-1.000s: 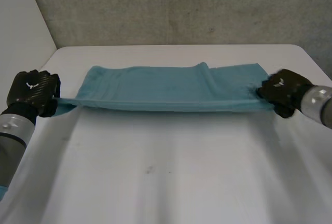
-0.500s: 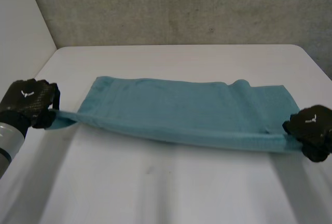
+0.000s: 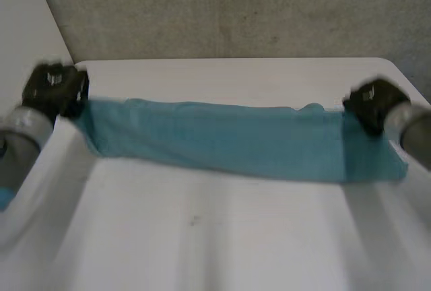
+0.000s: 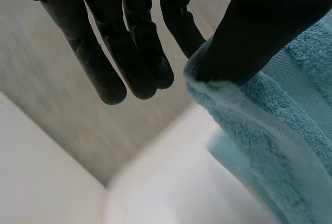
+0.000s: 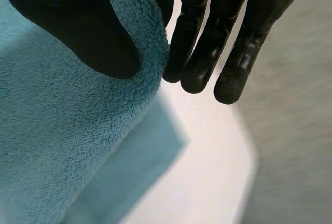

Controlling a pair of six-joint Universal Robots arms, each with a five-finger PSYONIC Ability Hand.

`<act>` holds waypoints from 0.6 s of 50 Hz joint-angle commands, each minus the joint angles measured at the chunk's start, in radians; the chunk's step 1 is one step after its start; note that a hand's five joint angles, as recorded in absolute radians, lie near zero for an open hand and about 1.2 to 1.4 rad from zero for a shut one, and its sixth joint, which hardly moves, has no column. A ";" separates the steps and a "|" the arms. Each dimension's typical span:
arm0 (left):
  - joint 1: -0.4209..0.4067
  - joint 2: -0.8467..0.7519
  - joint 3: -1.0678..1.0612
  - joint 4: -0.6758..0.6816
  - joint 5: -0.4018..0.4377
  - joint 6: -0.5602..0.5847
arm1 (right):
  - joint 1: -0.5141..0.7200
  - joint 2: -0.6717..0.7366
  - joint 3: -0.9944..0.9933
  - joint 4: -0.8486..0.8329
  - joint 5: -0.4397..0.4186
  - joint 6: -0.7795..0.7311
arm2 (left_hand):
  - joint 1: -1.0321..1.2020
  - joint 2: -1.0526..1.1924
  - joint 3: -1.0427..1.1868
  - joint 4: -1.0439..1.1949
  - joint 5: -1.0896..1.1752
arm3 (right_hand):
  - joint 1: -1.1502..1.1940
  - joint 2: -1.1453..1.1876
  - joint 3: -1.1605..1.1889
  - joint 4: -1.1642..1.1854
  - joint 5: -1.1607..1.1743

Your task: Fold the laundry

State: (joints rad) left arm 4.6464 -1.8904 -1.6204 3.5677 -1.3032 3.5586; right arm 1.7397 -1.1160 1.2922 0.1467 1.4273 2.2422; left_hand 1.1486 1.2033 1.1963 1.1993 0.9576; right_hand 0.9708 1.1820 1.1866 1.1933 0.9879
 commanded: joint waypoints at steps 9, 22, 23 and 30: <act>-0.064 -0.003 0.652 0.141 -0.172 -0.135 | 0.098 -0.187 -0.385 -0.409 0.136 0.292 | 0.248 0.193 0.200 0.197 0.264 | 0.425 0.214 0.210 0.203 0.234; -0.006 0.014 0.214 0.148 -0.156 -0.190 | 0.110 -0.229 0.082 -0.407 0.091 0.298 | 0.248 0.193 0.200 0.197 0.264 | 0.425 0.214 0.210 0.203 0.234; 0.002 0.014 0.153 0.151 -0.150 -0.190 | 0.110 -0.225 0.134 -0.414 0.091 0.300 | 0.248 0.193 0.200 0.197 0.264 | 0.425 0.214 0.210 0.203 0.234; 0.002 0.008 -0.085 0.204 -0.065 -0.188 | 0.113 -0.093 0.291 -0.418 0.093 0.304 | 0.248 0.193 0.200 0.197 0.264 | 0.425 0.214 0.210 0.203 0.234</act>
State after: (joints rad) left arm 4.6451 -1.8773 -1.5011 3.7276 -1.4358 3.3678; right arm 1.8507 -1.3232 1.4573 -0.2692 1.5188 2.5418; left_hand 1.1486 1.2040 1.1971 1.1995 0.9577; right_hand 0.9735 1.1822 1.1887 1.1934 0.9947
